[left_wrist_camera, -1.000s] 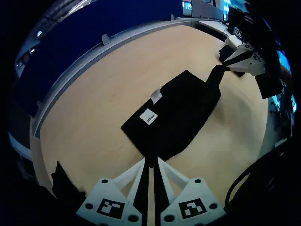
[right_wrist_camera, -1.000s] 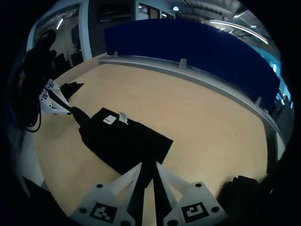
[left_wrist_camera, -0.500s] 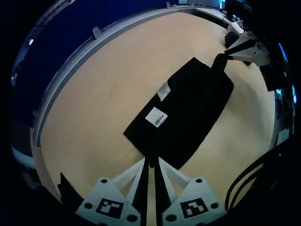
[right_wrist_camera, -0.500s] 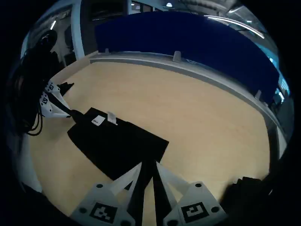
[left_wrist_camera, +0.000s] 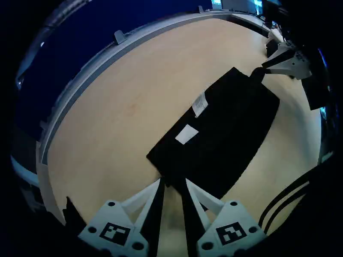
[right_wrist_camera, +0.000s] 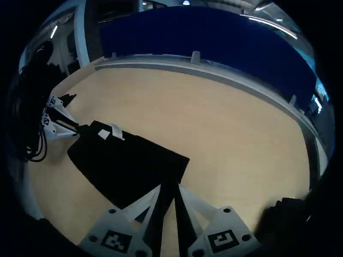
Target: Fold towel
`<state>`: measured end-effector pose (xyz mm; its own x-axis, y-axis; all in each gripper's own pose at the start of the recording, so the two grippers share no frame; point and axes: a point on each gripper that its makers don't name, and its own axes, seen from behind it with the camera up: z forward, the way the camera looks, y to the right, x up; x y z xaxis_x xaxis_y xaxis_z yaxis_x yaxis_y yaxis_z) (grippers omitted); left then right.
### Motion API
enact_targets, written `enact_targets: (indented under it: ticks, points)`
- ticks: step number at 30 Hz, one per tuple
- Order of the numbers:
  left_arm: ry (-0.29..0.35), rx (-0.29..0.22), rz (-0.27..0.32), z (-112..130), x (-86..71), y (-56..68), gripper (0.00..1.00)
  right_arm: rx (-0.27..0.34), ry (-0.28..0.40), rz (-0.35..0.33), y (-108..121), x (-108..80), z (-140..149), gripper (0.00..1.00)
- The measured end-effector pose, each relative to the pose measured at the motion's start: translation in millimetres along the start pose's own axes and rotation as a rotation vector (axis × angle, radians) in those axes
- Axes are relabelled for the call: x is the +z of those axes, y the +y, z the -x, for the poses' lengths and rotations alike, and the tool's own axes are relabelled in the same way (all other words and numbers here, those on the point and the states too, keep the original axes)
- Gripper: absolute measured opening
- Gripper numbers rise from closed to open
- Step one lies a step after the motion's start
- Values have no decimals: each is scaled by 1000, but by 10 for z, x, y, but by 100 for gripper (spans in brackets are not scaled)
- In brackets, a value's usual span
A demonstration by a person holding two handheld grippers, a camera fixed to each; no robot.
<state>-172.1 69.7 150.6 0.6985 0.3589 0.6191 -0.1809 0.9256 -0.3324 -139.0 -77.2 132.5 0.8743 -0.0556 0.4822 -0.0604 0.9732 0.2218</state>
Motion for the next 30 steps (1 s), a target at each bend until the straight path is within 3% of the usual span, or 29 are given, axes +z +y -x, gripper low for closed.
enact_targets:
  ticks: [11, 13, 15, 21, 25, 30]
  points:
    - [34, -61, -84, 31, -6, -223, 40, -12, 1, 51, 88, 107, -31, 31]
    - [48, -82, -97, 18, -58, -264, 48, -14, 11, 47, 64, 90, -63, 35]
    - [64, -108, -108, 13, -128, -295, 56, -18, 25, 38, 17, 59, -107, 57]
    - [102, -196, -119, 104, -381, -276, 86, -51, 54, 8, -199, -4, -216, 87]
    - [116, -235, -139, 229, -536, -252, 88, -64, 57, -16, -342, 1, -251, 97]
    - [117, -268, -157, 408, -682, -225, 88, -74, 57, -37, -475, 18, -290, 100]
